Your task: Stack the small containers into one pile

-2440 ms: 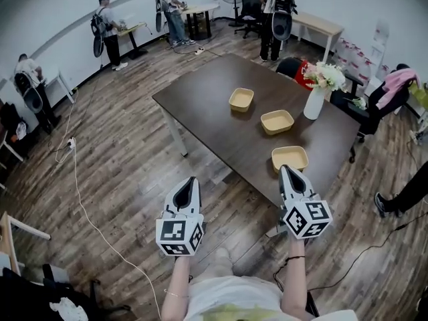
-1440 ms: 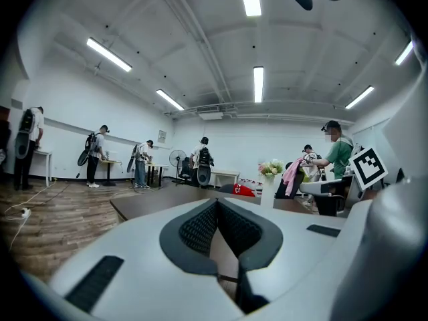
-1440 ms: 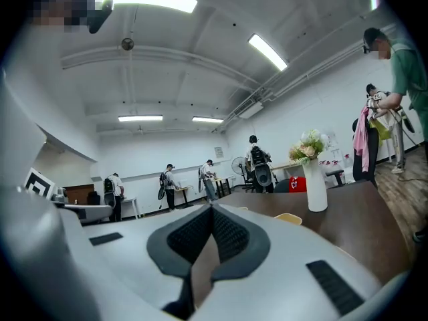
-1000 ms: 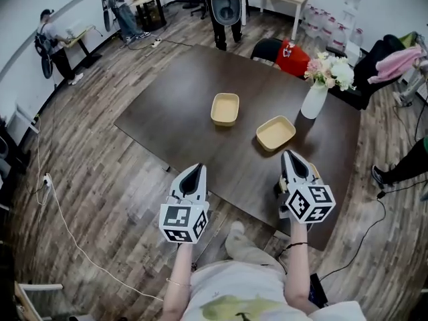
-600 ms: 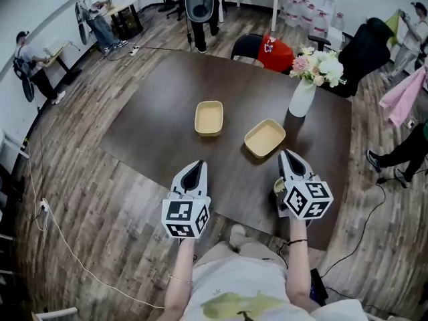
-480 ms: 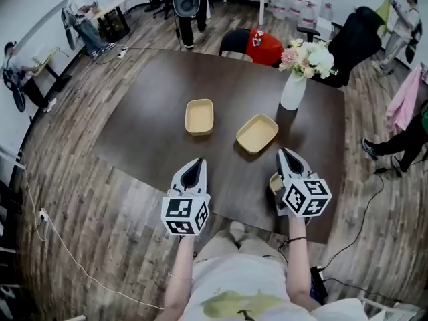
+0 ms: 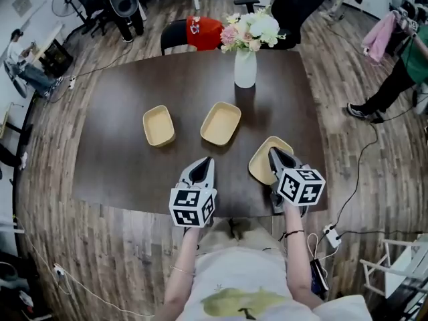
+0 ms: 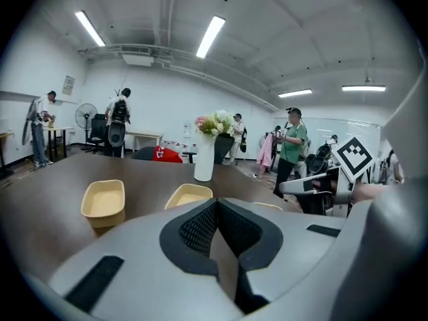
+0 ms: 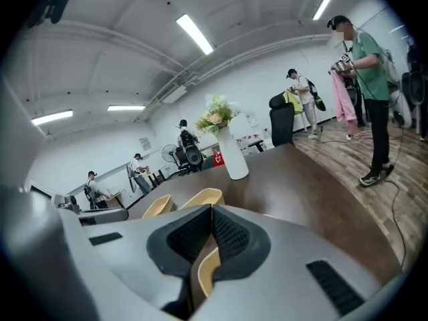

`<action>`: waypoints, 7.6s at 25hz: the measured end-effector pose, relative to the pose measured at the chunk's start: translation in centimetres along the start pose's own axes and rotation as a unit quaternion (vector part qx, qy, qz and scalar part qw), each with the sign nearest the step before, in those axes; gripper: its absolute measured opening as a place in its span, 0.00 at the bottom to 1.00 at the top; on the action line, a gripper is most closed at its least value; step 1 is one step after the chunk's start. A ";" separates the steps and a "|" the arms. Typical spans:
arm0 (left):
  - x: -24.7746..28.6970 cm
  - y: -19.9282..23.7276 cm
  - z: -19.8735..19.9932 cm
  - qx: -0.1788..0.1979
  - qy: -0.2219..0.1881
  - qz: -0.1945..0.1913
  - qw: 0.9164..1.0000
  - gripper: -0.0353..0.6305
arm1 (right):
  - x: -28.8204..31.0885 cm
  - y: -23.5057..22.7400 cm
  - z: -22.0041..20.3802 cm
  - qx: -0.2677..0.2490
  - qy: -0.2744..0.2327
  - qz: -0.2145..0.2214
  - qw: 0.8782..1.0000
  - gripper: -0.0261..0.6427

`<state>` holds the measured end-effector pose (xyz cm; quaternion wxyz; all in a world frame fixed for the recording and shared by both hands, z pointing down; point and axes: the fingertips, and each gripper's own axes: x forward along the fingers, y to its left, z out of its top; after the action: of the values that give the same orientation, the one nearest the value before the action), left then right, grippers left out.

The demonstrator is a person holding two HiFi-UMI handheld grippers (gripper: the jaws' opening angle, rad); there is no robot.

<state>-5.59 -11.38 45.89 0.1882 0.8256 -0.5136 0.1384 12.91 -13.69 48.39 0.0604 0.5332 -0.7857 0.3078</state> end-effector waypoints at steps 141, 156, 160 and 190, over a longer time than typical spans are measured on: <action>1.0 18.0 -1.1 -0.091 0.049 0.003 0.995 0.09 | 20.5 14.5 0.7 -0.067 0.026 -0.033 0.997 0.07; -1.5 26.1 -2.5 -0.113 0.067 0.020 0.991 0.09 | 27.5 22.6 -3.1 -0.045 0.074 0.043 0.995 0.08; -2.1 27.6 -2.9 -0.117 0.072 0.020 0.990 0.09 | 29.2 23.0 -4.5 -0.040 0.096 0.035 0.994 0.23; -0.9 28.7 -2.5 -0.105 0.084 0.015 0.991 0.09 | 28.9 19.7 -4.5 0.032 0.105 -0.045 0.993 0.09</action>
<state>-31.92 -21.08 52.61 0.3148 0.7788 -0.5197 0.1555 -17.62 -29.55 56.00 0.1397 0.5346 -0.7398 0.3840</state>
